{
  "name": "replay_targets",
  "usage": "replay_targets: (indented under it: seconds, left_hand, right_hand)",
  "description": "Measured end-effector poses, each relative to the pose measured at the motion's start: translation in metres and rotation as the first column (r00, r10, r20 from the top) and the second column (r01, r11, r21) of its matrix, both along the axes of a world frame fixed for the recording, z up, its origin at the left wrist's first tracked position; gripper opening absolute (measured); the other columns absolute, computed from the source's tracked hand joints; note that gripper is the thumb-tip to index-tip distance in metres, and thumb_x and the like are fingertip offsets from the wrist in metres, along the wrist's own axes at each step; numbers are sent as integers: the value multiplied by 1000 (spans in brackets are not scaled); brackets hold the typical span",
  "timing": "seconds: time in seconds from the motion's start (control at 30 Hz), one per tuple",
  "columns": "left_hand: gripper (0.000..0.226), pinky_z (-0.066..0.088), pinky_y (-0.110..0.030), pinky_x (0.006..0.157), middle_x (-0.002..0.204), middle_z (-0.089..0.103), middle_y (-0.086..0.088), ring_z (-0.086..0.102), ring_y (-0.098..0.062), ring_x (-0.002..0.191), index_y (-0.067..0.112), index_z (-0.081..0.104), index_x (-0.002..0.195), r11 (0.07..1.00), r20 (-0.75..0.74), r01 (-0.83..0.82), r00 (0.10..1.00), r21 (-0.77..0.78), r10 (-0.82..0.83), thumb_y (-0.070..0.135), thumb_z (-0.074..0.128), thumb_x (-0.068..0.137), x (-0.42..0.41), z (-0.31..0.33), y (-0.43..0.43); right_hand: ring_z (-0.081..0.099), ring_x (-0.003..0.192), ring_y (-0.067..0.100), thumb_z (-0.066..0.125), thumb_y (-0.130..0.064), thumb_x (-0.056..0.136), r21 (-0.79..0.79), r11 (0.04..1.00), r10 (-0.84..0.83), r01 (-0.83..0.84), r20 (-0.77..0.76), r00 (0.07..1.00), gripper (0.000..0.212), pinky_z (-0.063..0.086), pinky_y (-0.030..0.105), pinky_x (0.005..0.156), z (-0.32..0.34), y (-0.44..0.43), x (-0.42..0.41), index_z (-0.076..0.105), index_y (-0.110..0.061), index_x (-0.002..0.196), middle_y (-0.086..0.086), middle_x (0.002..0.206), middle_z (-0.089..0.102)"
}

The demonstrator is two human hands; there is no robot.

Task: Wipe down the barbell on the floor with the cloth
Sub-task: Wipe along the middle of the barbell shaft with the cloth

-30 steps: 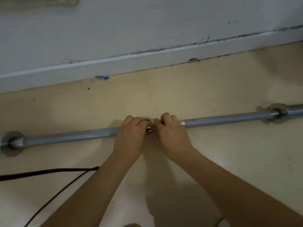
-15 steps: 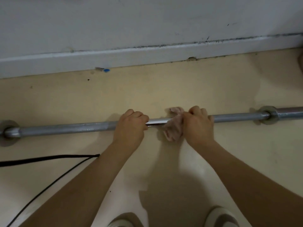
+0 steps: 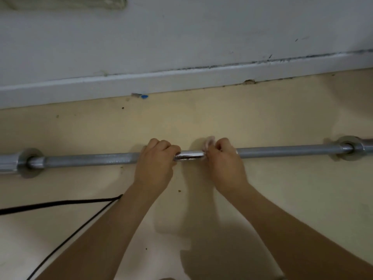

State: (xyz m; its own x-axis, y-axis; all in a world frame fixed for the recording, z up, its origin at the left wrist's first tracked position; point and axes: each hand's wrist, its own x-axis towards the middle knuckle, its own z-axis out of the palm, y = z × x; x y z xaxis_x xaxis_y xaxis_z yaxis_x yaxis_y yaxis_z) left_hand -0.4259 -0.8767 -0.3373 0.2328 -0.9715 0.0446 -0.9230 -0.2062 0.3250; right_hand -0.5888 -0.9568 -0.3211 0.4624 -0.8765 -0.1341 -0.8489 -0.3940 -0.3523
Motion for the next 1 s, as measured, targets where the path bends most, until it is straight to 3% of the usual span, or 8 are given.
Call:
replay_targets:
  seconds: [0.1,0.17,0.3,0.43,0.57,0.67,0.83,1.0]
  left_hand:
    - [26,43,-35,64,83,70,1,56,-28,76,23,71,93,1000,19,-11,1000,-17,12,15,74,68,2,3,-3]
    - [22,44,-37,65,83,71,0,57,-29,76,21,71,91,1000,-1,-7,1000,-27,7,17,71,70,6,2,-5]
    - [29,50,-39,71,88,71,-5,57,-31,81,14,68,97,1000,-67,4,998,-2,-4,18,77,71,15,-1,-8]
    - [35,50,-38,71,89,66,-7,59,-31,86,14,67,99,999,-44,-43,998,21,43,10,79,66,25,-5,0]
    - [35,46,-39,71,91,67,-8,59,-30,86,15,65,104,994,2,-36,999,105,36,11,72,70,30,1,-10]
    - [25,42,-36,72,98,66,-8,58,-28,91,14,62,104,981,-5,-34,999,190,35,17,65,80,33,3,-16]
    - [19,45,-37,69,96,67,-9,61,-29,89,14,62,102,964,70,-49,997,260,32,17,58,84,34,10,-25]
    - [21,41,-34,72,97,70,-6,64,-28,90,22,62,107,964,143,-29,990,264,-10,23,56,87,35,16,-27]
  right_hand:
    - [51,83,29,47,-31,93,41,981,186,-188,47,981,9,45,46,70,-11,21,45,49,-23,88,6,95,50]
    - [53,77,32,63,-20,84,-99,965,252,-244,78,965,14,47,40,61,-7,16,39,58,-13,94,11,92,50]
    - [55,73,33,77,-12,65,-117,955,250,-273,-175,952,25,46,34,55,-7,-22,0,64,-5,85,14,87,53]
    - [54,54,30,72,-4,44,-243,887,352,-392,-193,916,36,46,29,46,4,-12,35,58,-3,76,14,66,57]
    - [56,74,32,72,-15,71,-141,877,447,-459,-110,888,37,44,33,56,-2,-11,55,61,-12,106,11,85,58]
    - [56,65,31,76,-12,64,-82,911,394,-404,-117,912,26,41,31,51,-3,-31,11,63,-15,86,5,74,48]
    - [57,70,30,78,-23,65,-103,919,351,-381,-229,908,36,45,31,55,-9,-29,35,66,-11,96,8,84,58]
    - [56,69,33,73,-14,67,-49,913,399,-405,-100,911,22,46,35,54,-5,-13,46,67,-11,88,11,78,57]
